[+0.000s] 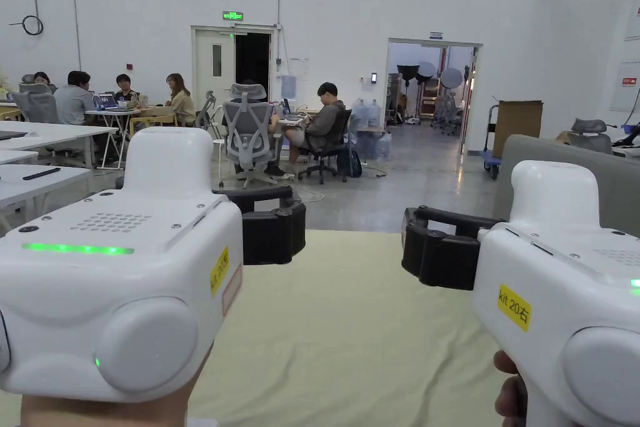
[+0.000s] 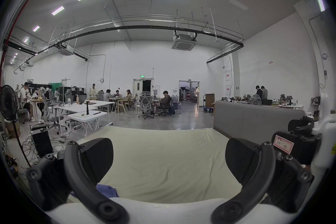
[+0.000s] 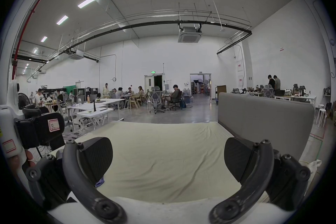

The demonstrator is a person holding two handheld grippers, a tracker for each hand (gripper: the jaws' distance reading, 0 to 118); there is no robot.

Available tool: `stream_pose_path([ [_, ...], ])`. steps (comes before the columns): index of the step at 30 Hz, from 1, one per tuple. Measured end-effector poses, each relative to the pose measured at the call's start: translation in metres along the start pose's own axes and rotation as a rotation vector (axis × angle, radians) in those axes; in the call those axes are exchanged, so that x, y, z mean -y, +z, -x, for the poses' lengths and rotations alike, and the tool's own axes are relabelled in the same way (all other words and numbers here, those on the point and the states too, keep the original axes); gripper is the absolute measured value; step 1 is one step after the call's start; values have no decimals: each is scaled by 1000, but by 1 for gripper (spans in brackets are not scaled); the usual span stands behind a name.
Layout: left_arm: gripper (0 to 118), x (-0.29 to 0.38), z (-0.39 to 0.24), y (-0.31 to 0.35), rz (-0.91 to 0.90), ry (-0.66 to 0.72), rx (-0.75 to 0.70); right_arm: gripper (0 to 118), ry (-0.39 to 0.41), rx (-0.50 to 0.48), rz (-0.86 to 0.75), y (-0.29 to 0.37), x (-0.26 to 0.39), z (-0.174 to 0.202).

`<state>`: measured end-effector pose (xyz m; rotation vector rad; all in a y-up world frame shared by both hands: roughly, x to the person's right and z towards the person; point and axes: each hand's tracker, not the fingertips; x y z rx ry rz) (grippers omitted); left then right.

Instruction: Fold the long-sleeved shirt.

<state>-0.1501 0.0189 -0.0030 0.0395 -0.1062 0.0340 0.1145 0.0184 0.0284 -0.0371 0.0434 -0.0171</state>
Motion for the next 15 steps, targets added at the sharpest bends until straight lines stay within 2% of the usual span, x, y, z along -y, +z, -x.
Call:
stream_pose_path([
  [15, 118, 0, 2, 2, 0, 0, -1, 118, 0, -14, 6, -1, 2, 3],
])
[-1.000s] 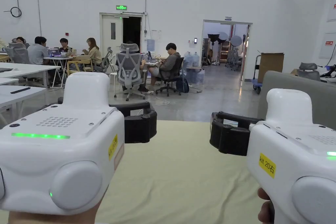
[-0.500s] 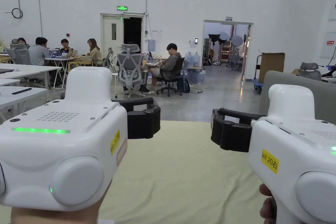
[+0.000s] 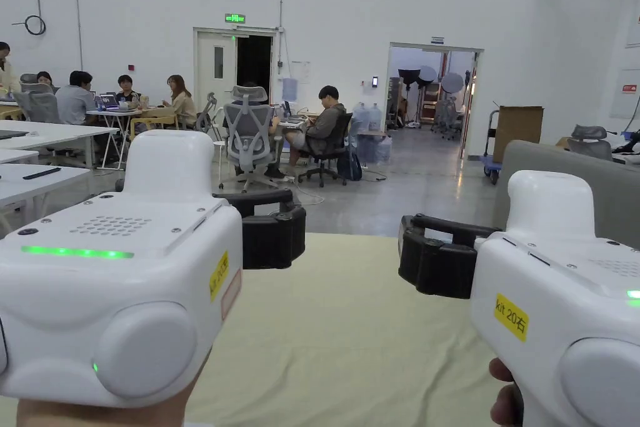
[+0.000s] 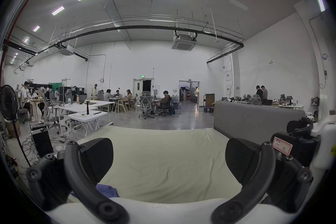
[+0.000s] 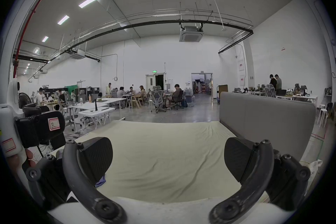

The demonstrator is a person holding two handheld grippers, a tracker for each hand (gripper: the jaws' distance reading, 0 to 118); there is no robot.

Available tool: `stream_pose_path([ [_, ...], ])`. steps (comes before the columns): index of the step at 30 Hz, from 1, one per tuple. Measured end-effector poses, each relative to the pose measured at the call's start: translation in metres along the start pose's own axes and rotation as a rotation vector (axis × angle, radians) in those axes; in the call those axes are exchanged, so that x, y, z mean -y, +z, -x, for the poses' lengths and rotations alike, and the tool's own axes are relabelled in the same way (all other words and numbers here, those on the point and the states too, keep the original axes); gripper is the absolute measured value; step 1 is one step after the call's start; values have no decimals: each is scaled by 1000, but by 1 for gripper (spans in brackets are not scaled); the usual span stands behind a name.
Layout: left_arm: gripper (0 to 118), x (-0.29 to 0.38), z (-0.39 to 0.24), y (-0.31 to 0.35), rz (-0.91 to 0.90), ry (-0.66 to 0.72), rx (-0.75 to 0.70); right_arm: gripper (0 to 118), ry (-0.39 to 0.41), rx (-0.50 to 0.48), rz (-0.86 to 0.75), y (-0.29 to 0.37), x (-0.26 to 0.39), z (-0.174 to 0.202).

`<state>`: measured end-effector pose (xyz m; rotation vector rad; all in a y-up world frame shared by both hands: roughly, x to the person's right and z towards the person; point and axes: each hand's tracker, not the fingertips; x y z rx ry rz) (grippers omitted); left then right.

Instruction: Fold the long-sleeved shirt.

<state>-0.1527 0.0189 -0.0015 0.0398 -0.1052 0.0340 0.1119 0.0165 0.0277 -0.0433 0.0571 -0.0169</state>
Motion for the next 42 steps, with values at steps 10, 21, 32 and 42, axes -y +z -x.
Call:
stream_pose_path([
  [10, 118, 3, 0, 0, 8, 2, 2, 118, -14, 8, 7, -1, 2, -4],
  [21, 118, 5, 0, 0, 15, 7, 10, 118, 3, 4, 17, 2, 3, -4],
  [32, 118, 5, 1, 2, 15, 23, 15, 118, -58, -9, 17, 4, 2, -2],
  [42, 118, 8, 2, 1, 24, 29, 22, 118, -38, 9, 14, 2, 5, 2],
])
